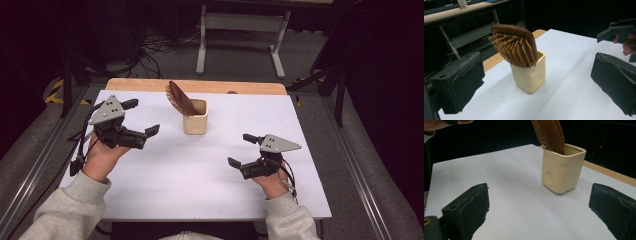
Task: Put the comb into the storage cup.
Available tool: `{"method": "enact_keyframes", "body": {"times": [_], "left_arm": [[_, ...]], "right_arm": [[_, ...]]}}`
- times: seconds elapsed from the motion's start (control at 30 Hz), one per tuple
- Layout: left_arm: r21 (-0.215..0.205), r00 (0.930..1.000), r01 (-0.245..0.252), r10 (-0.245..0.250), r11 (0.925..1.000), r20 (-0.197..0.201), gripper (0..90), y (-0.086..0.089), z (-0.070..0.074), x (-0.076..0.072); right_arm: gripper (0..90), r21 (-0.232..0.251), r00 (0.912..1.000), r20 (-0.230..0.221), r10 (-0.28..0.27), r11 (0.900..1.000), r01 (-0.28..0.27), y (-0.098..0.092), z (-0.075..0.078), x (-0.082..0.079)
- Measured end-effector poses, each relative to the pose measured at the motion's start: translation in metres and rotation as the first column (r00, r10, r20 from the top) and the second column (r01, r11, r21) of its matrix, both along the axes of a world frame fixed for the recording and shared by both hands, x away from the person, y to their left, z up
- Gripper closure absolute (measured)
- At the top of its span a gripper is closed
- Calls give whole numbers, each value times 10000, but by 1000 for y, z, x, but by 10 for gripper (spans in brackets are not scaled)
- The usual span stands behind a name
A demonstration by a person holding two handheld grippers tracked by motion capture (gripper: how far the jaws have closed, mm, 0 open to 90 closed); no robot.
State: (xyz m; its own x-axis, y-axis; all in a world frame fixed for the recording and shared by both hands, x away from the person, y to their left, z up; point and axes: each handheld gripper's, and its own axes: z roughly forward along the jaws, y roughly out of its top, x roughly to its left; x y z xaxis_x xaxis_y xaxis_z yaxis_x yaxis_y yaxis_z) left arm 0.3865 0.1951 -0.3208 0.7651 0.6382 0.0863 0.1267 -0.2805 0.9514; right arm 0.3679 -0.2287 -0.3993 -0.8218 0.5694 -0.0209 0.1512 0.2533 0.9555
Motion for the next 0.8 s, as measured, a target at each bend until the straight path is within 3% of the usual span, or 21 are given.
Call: {"method": "enact_keyframes", "body": {"times": [0.13, 0.67, 0.8], "left_arm": [[-57, 9999, 50, -50, 10000, -133, 0, 9, -16, -8], [-987, 9988, -130, 83, 9950, -474, 1, 36, -70, -27], [-960, 9991, -225, 188, 9951, -386, 1, 41, -80, -31]], "right_arm": [[35, -89, 10000, -3, -91, 9999, 91, -2, -1, -1], [36, -179, 9998, -102, -198, 9996, 196, -10, -9, -5], [36, -258, 9996, -142, -228, 9994, 224, -12, -12, -6]]}}
